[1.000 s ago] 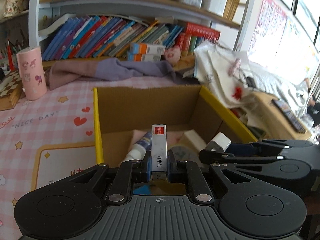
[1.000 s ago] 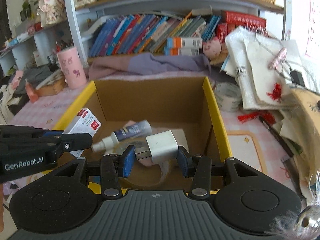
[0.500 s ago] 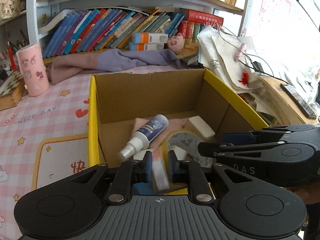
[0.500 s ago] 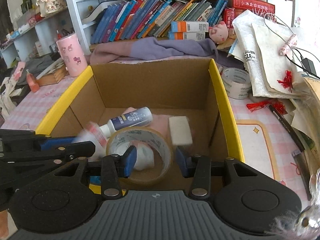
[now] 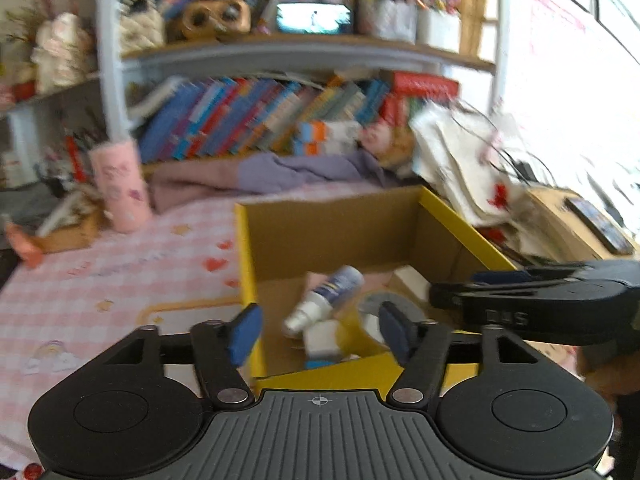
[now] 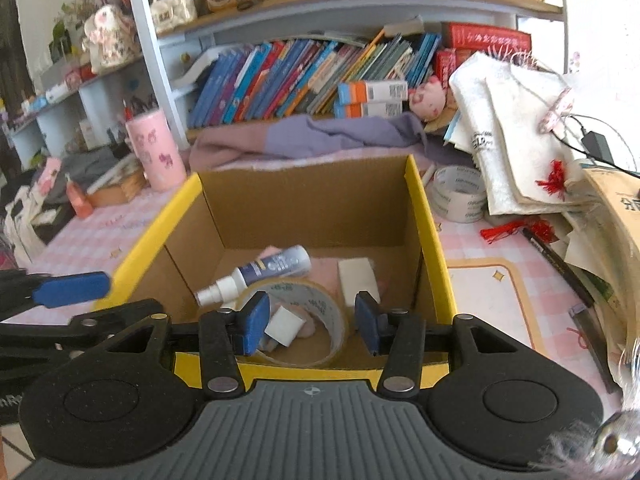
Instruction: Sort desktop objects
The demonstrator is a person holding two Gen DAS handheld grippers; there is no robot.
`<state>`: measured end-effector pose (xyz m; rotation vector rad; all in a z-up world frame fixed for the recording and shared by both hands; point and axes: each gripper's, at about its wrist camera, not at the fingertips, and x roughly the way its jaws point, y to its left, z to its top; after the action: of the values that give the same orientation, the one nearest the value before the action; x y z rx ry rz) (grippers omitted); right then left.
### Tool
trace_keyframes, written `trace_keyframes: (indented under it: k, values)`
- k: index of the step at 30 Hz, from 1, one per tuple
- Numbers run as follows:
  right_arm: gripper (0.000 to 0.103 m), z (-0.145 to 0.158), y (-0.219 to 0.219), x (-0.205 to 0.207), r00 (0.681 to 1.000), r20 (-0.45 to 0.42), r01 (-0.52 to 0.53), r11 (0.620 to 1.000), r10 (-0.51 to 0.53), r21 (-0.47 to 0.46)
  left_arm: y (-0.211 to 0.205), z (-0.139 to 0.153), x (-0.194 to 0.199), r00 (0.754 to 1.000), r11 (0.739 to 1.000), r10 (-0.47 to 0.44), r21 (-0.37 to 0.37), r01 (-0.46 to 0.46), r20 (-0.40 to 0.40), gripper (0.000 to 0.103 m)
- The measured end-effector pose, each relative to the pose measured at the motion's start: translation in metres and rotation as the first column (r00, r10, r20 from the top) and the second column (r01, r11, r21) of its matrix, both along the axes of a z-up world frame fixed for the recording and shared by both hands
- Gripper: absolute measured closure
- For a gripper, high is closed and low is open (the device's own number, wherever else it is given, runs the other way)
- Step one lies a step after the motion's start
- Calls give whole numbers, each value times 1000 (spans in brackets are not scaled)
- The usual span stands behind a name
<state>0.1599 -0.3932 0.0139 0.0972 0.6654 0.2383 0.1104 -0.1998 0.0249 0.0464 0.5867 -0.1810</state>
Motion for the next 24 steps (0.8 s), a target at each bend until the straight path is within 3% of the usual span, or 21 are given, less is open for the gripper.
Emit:
trace_keyframes:
  k: [9,15,24]
  values:
    - [52,14,20,-36,997,71,19,1000,-20,15,41,3,-28,988,989,144,25,-146,53,11]
    - [47,14,49,-61,997,76,10,1000,-9,-4,72,-2,-52,983,983,184,-11,-184,13,8]
    - [32,8,96,-103,997,68,26,999,-24,-40,91,-10,-89,989,982,135,123,-141,51,3]
